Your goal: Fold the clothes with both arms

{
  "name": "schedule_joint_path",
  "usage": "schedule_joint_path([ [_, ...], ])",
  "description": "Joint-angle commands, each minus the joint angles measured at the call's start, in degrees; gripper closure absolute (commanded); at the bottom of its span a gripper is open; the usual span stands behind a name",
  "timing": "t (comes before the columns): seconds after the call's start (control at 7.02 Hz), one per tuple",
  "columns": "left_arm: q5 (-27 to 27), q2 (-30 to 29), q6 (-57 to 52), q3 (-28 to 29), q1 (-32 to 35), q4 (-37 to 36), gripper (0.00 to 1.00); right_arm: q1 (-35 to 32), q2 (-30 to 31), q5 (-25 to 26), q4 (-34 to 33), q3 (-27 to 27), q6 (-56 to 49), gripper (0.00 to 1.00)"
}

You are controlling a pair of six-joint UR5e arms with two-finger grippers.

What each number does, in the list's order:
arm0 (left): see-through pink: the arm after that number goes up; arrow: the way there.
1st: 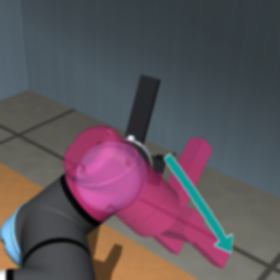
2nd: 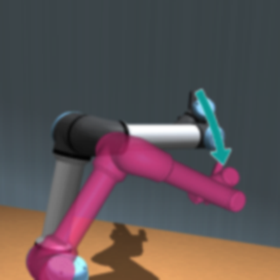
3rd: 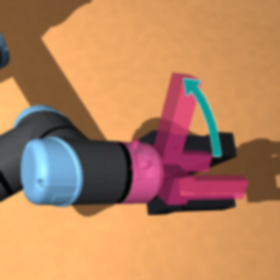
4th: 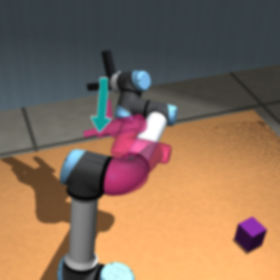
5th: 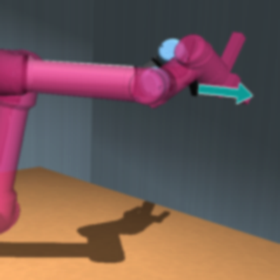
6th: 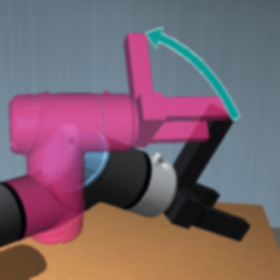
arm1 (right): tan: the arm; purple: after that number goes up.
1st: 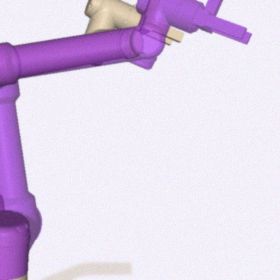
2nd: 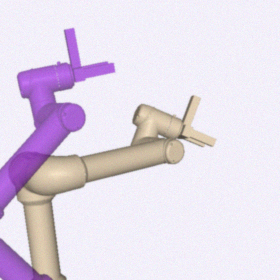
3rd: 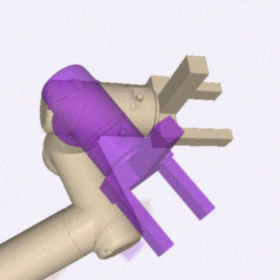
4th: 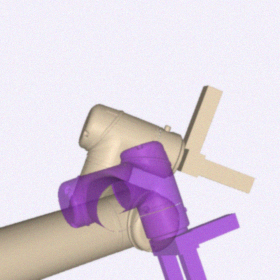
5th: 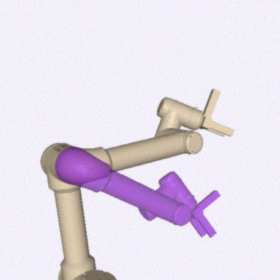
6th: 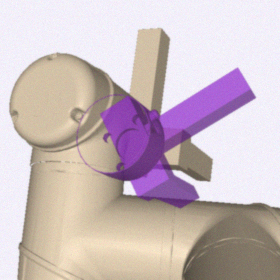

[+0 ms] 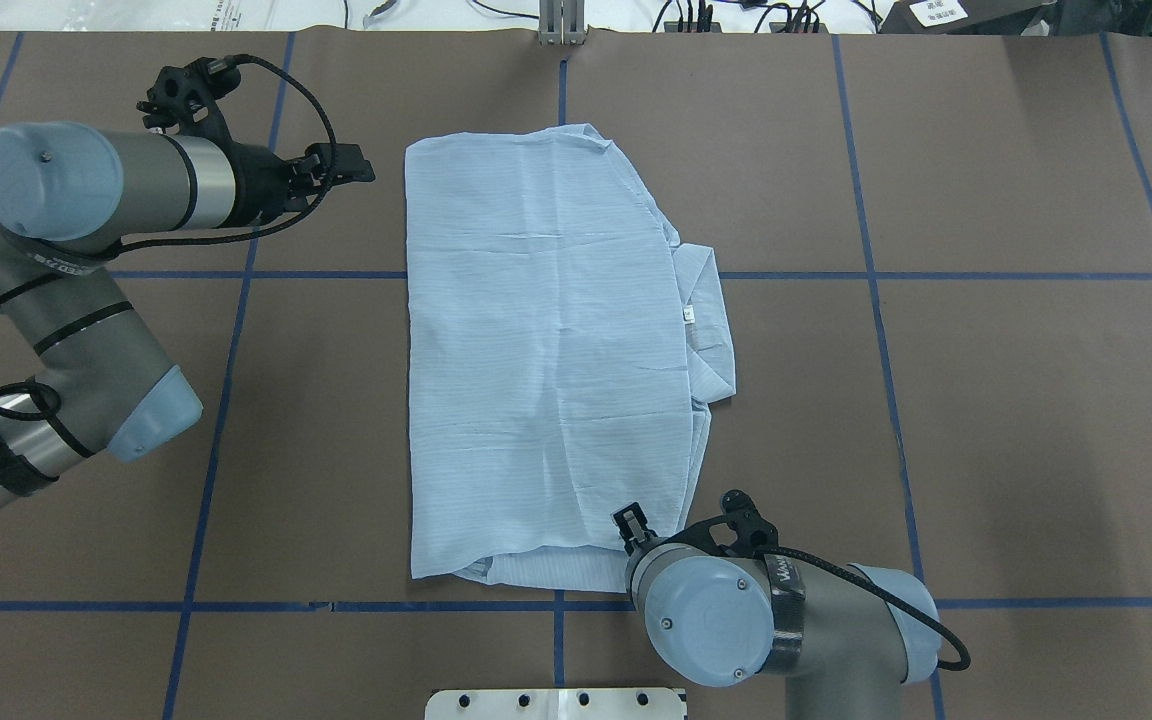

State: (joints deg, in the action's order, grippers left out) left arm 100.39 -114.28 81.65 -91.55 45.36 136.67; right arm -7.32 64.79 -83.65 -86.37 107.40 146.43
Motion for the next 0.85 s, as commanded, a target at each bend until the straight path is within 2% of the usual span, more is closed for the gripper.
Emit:
schedule_joint_path([
  [0.0,-0.28,0.37,0.0,-0.04,-0.01,0.0,0.0,0.03,-0.19,-0.19,0.06,-0.26,0.0,0.84],
  [0.14,-0.28,0.37,0.0,-0.04,-0.01,0.0,0.0,0.03,-0.1,-0.28,0.06,-0.17,-0.26,1.0],
  [0.71,-0.28,0.37,0.0,-0.04,-0.01,0.0,0.0,0.03,-0.19,-0.37,0.67,0.27,-0.35,1.0],
])
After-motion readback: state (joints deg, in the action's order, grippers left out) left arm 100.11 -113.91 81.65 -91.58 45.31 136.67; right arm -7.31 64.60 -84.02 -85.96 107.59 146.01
